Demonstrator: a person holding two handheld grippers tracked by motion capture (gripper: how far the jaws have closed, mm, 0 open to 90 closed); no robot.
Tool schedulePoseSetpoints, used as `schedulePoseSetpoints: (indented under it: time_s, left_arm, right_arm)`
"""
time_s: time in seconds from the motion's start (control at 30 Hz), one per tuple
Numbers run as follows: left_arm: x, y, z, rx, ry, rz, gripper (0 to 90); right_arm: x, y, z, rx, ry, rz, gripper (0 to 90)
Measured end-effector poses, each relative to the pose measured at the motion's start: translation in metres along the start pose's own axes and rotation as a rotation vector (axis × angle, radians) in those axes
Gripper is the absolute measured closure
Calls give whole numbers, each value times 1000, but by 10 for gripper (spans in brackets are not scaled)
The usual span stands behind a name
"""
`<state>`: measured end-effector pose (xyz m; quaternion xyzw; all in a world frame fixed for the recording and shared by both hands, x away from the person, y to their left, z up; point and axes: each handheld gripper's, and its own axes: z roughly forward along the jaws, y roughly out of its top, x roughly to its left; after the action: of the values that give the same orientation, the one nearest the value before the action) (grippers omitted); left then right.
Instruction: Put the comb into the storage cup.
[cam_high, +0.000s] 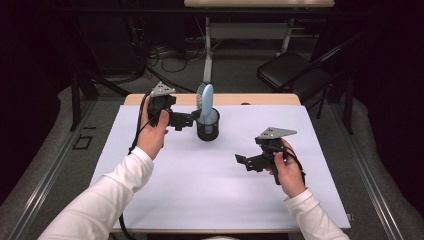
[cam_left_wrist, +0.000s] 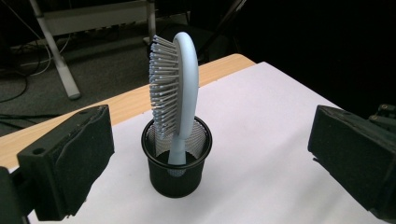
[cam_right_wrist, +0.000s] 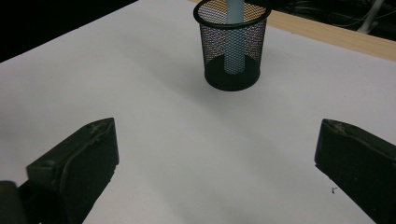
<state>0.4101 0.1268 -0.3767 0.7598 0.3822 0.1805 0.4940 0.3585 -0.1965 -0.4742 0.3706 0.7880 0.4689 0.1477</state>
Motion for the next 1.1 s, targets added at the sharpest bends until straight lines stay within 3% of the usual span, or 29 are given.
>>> schedulePoseSetpoints:
  time_s: [0.1,0.3,0.67,1.1]
  left_arm:
    - [0,-4,-4,5,-6,1,5]
    - [-2,-15,-11,3,-29,22,6]
    - [-3,-52,-21,8,-57,31,6]
    - [14,-105,-27,4,-53,-28,6]
  right_arm:
    - [1,0,-8,-7,-30,-19,0]
    - [-2,-4,-21,-12,-57,-14,0]
    - [0,-18,-36,-18,-83,-13,0]
    - [-2,-31,-46,-24,-119,25,0]
